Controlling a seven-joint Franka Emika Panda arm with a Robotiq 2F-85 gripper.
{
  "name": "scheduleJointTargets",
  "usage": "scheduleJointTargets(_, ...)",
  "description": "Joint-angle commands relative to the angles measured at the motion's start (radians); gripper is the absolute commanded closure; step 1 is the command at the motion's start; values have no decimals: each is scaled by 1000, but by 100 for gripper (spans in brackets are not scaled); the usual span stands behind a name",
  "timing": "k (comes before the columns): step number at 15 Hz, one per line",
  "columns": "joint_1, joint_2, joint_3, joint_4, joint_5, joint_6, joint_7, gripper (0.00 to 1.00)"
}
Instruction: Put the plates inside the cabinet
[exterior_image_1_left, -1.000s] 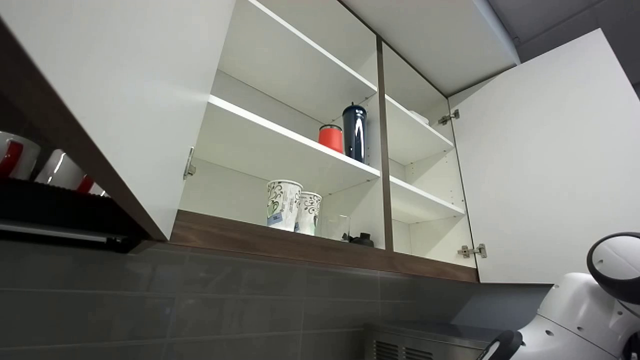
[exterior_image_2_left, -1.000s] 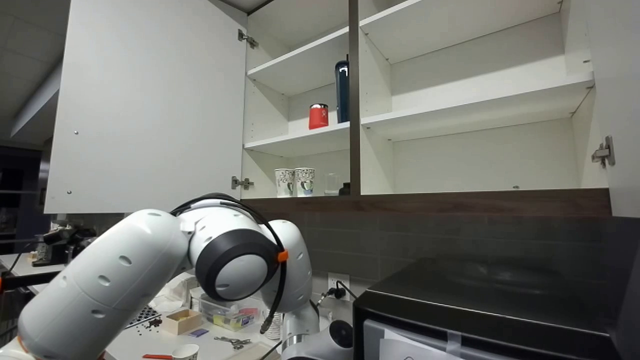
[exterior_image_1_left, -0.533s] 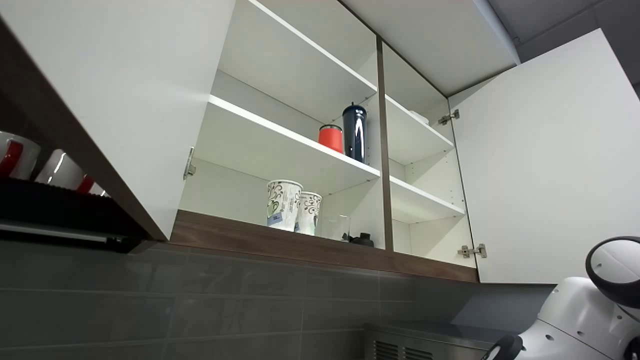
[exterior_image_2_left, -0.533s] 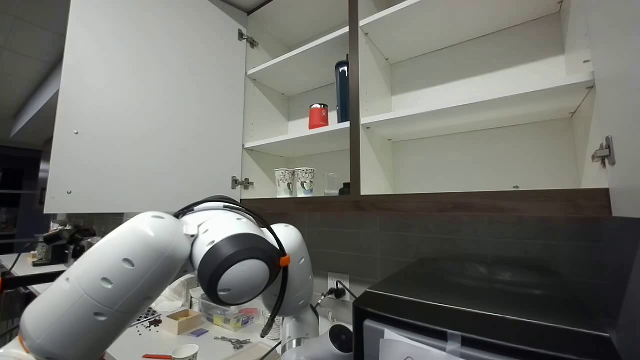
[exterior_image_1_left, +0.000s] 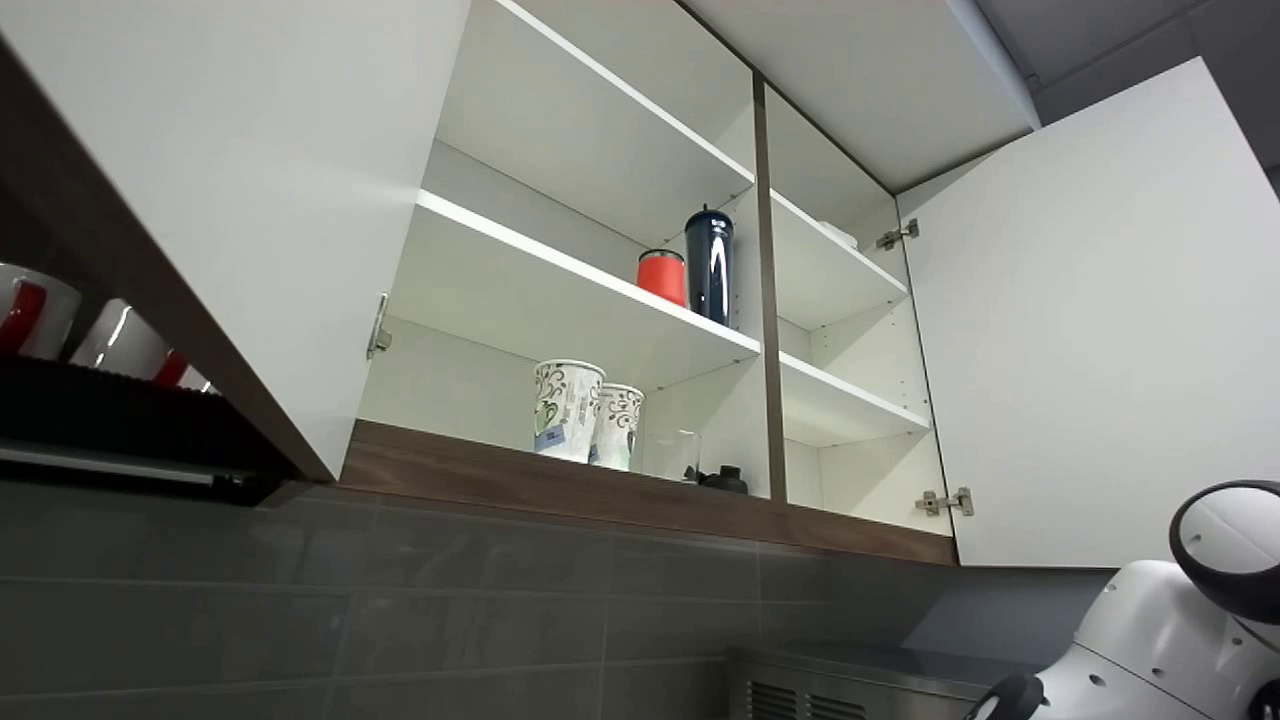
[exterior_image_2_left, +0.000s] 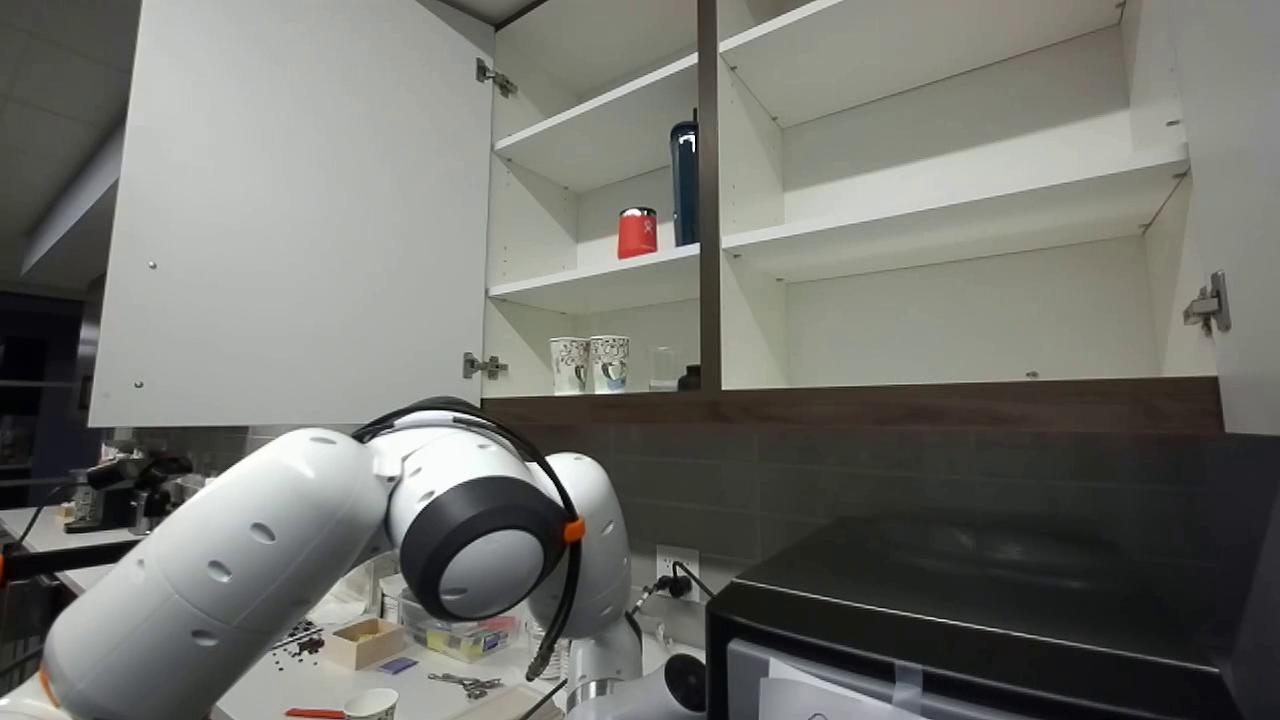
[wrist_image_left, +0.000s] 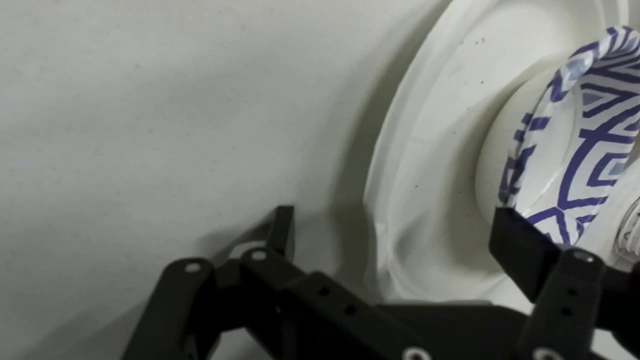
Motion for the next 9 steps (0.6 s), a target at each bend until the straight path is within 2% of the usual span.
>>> scheduleJointTargets(1,2,35,0,41,-1,-58,-11,0)
scheduleJointTargets(4,7,43,-6,59,4,-84,-14,5)
scheduleJointTargets(5,9,46,-8,65,7,-92,-15,14)
scheduleJointTargets(6,11,48,-9,69,9,-97,-16,29)
scheduleJointTargets(7,12,50,-10,72,9,-99,-16,35)
scheduleJointTargets(9,16,55,-16,81,10,-107,-13,53)
